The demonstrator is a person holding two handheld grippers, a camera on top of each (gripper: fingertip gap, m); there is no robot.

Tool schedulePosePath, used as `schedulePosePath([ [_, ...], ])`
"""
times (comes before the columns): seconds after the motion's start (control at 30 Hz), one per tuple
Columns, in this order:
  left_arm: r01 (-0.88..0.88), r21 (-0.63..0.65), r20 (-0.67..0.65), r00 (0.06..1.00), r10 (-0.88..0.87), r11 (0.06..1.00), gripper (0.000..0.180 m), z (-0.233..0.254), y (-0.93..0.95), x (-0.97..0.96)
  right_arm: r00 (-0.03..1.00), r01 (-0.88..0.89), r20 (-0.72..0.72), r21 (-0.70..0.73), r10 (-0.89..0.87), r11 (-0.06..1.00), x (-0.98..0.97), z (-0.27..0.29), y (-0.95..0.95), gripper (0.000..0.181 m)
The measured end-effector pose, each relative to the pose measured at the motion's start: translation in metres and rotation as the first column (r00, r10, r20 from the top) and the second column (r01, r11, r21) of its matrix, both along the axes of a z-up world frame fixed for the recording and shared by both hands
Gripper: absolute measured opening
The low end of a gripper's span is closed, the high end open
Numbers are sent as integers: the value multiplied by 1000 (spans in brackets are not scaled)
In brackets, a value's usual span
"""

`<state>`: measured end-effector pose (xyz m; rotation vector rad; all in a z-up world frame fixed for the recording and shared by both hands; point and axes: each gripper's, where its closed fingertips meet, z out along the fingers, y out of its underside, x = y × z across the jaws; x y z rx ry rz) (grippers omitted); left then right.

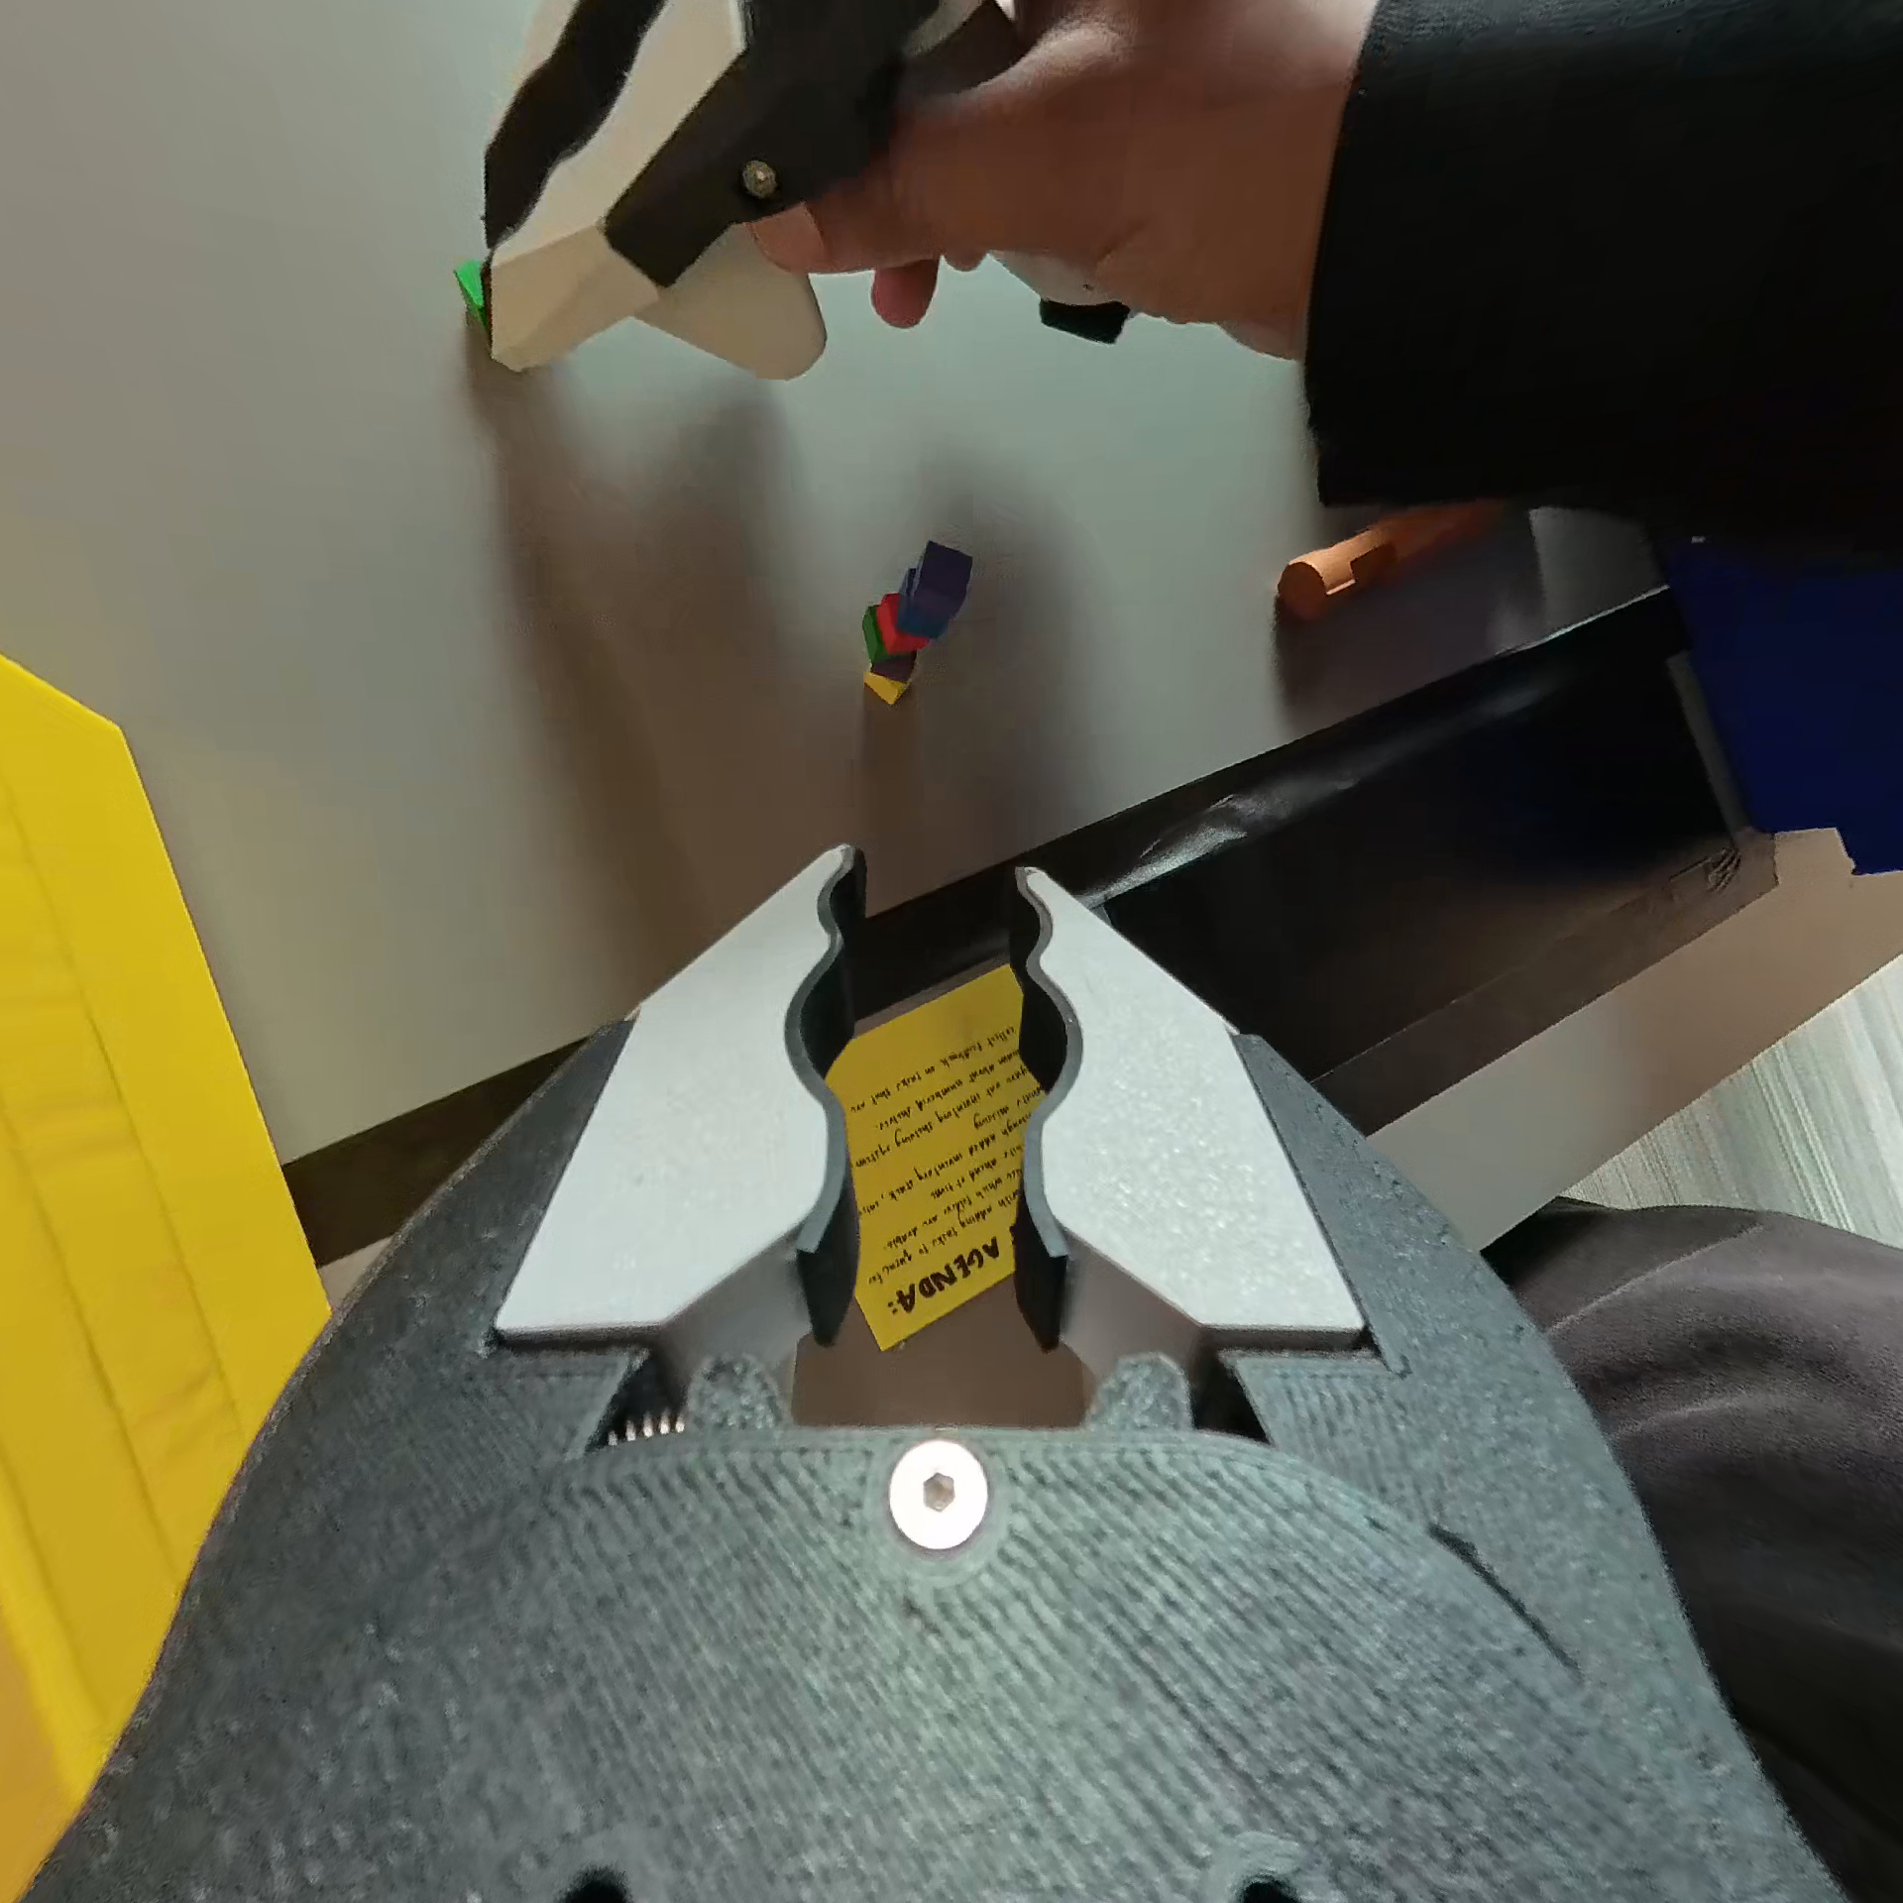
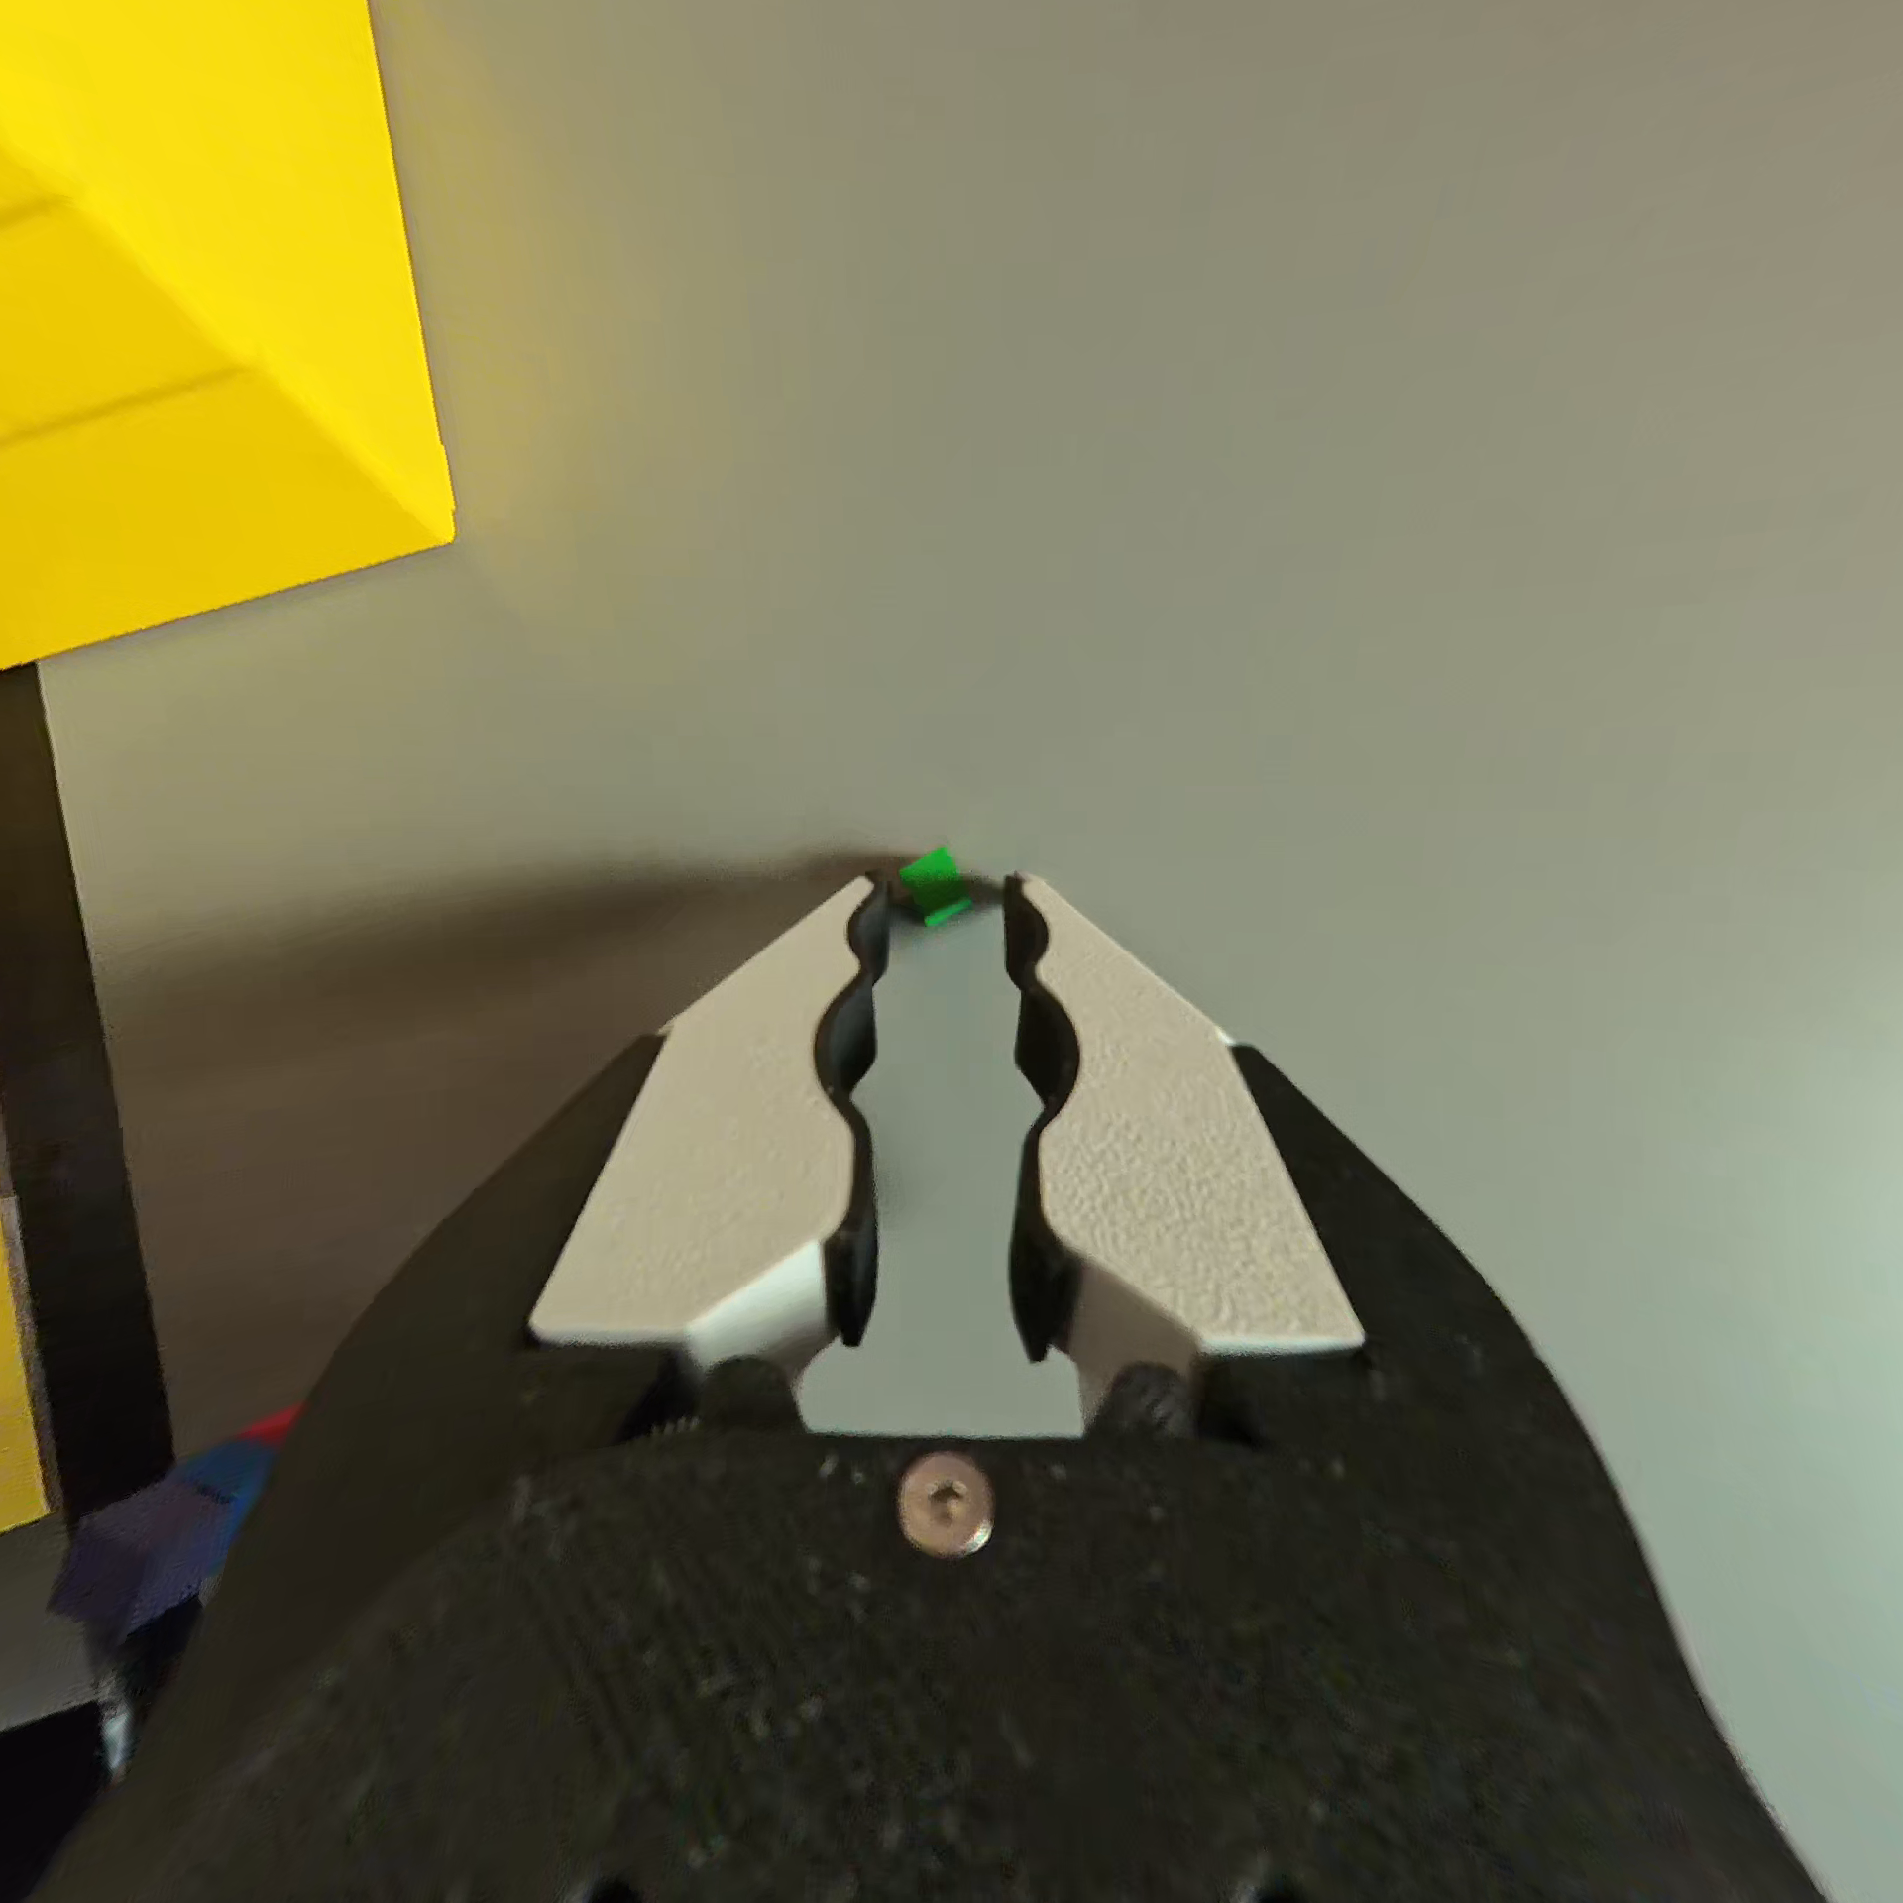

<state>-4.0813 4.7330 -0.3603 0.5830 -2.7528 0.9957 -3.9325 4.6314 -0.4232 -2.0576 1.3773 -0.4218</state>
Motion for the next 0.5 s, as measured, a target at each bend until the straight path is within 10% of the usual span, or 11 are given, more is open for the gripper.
schedulePosePath([
  [0.5,-1,-35,-29,1000,0,999,25,0,13,11,995,63,79,1,-62,998,-96,87,20,9],
])
